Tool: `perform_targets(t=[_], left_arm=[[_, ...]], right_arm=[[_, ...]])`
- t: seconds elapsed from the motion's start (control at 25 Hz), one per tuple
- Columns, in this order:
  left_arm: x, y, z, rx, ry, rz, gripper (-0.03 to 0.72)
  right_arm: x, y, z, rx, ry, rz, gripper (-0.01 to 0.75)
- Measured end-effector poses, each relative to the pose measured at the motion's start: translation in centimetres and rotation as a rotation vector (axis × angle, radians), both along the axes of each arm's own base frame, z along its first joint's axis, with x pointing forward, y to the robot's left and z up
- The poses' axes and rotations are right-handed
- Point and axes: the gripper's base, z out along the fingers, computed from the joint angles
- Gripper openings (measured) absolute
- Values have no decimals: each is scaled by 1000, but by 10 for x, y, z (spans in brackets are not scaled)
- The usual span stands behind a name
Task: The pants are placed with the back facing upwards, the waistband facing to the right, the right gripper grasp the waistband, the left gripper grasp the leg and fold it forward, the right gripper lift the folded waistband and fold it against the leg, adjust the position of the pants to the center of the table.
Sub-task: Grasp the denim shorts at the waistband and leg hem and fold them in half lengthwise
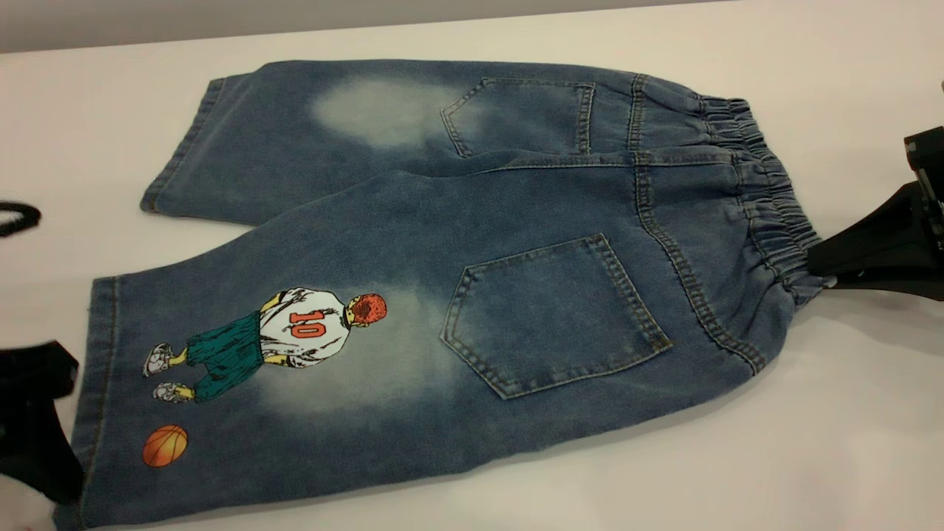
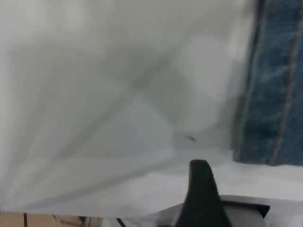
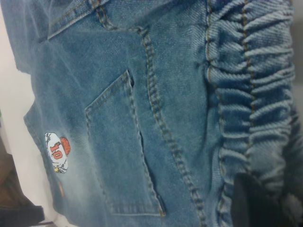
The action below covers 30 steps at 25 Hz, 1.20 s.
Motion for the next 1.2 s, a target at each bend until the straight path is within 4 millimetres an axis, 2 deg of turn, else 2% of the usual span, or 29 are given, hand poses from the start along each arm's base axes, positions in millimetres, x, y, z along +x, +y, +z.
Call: perform_targets(t=[0.32,0.56,0.92,1.2], left_arm=[[5,0,-18,1,9,-35,454],[18,-3,-16,-19,-40,-67,454],[18,-4,-16,-35,-38,-76,454],[17,-20,-16,-20,-59,-166,454]], right_arm=[[0,0,0,4,-1,1,27],[0,0,0,3,-1,4,27],[0,0,0,3,-1,6,27],[0,0,0,3,-1,7,27]])
